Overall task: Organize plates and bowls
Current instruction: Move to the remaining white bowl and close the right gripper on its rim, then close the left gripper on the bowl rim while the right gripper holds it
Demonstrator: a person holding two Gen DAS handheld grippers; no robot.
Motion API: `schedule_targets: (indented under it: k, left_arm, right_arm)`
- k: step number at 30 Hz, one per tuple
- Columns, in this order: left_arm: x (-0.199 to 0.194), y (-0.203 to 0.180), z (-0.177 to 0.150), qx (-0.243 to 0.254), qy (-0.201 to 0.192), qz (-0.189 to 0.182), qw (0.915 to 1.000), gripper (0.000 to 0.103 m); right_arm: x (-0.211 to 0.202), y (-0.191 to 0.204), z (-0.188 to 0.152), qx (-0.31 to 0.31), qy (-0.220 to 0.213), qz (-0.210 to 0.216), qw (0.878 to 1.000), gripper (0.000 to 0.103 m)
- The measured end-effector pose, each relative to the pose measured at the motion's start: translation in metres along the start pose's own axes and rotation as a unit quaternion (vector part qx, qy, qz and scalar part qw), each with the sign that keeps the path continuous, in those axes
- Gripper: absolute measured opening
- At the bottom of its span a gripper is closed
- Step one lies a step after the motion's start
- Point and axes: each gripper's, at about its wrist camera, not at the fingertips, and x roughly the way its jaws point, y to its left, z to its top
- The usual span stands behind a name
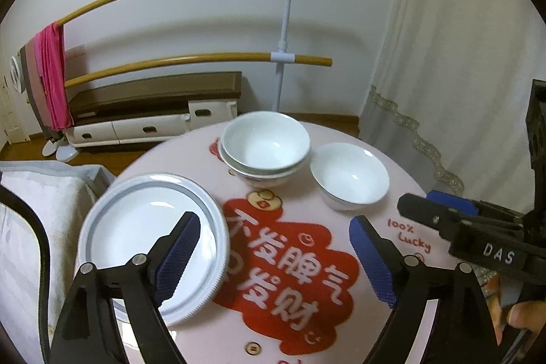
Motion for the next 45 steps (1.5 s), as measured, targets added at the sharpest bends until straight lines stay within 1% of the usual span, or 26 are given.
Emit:
schedule_targets:
  k: [4, 5, 8, 14, 20, 21, 23, 25, 29, 30, 33, 35, 38, 41, 42, 43, 44, 45]
  left_arm:
    - [0.008, -0.008, 0.001, -0.008, 0.015, -0.004, 0.9998, 0.086]
    - [0.013, -0.01, 0.007, -0.008, 0.018, -0.005, 0.9998, 0.086]
    - [0.023, -0.016, 0.012, -0.01, 0.024, -0.005, 0.9997, 0.086]
    - [0.052, -0.028, 0.021, -0.012, 0.038, 0.006, 0.9992, 0.086]
    - [0.085, -0.034, 0.032, -0.011, 0.051, 0.013, 0.9986, 0.086]
    - [0.092, -0.034, 0.034, -0.011, 0.054, 0.013, 0.9984, 0.086]
    - [0.1, -0.035, 0.036, -0.013, 0.057, 0.015, 0.9982, 0.086]
    - [0.11, -0.035, 0.039, -0.014, 0.062, 0.016, 0.9979, 0.086]
    - [0.125, -0.037, 0.044, -0.014, 0.066, 0.017, 0.9976, 0.086]
    - [0.127, -0.038, 0.045, -0.013, 0.065, 0.015, 0.9976, 0.086]
    - [0.139, -0.041, 0.05, -0.016, 0.068, 0.016, 0.9974, 0.086]
    - [0.146, -0.044, 0.051, -0.022, 0.07, 0.007, 0.9972, 0.086]
    - [0.154, -0.052, 0.053, -0.017, 0.072, 0.003, 0.9973, 0.085]
    - [0.162, -0.058, 0.054, -0.016, 0.074, -0.002, 0.9971, 0.084]
    - [0.166, -0.06, 0.054, -0.015, 0.077, -0.005, 0.9969, 0.081]
    - [0.17, -0.061, 0.054, -0.015, 0.079, -0.005, 0.9968, 0.074]
    - [0.174, -0.061, 0.055, -0.016, 0.082, -0.006, 0.9965, 0.071]
    - [0.178, -0.062, 0.055, -0.017, 0.086, -0.008, 0.9961, 0.065]
  right_arm:
    - [-0.001, -0.019, -0.002, 0.014, 0.0, -0.016, 1.0, 0.062]
    - [0.0, -0.025, -0.001, 0.019, 0.002, -0.018, 1.0, 0.062]
    - [0.006, -0.042, 0.0, 0.033, 0.007, -0.017, 0.999, 0.062]
    - [0.031, -0.063, 0.008, 0.051, 0.02, -0.012, 0.998, 0.062]
    - [0.063, -0.076, 0.023, 0.067, 0.025, 0.002, 0.997, 0.062]
    - [0.069, -0.077, 0.025, 0.068, 0.027, 0.004, 0.997, 0.061]
    - [0.081, -0.079, 0.029, 0.068, 0.035, 0.007, 0.997, 0.051]
    - [0.09, -0.079, 0.031, 0.064, 0.043, 0.009, 0.997, 0.045]
    - [0.1, -0.082, 0.03, 0.063, 0.048, 0.015, 0.997, 0.021]
    - [0.1, -0.083, 0.029, 0.06, 0.046, 0.015, 0.997, 0.019]
    - [0.099, -0.085, 0.027, 0.059, 0.04, 0.024, 0.997, 0.019]
    - [0.099, -0.086, 0.026, 0.055, 0.039, 0.025, 0.997, 0.017]
    - [0.1, -0.091, 0.024, 0.057, 0.04, 0.029, 0.997, 0.013]
    - [0.1, -0.097, 0.022, 0.062, 0.041, 0.034, 0.997, 0.013]
    - [0.1, -0.099, 0.021, 0.063, 0.041, 0.034, 0.997, 0.013]
    - [0.1, -0.1, 0.02, 0.065, 0.042, 0.036, 0.996, 0.013]
    - [0.1, -0.102, 0.019, 0.066, 0.042, 0.038, 0.996, 0.013]
    - [0.101, -0.104, 0.018, 0.069, 0.043, 0.038, 0.996, 0.013]
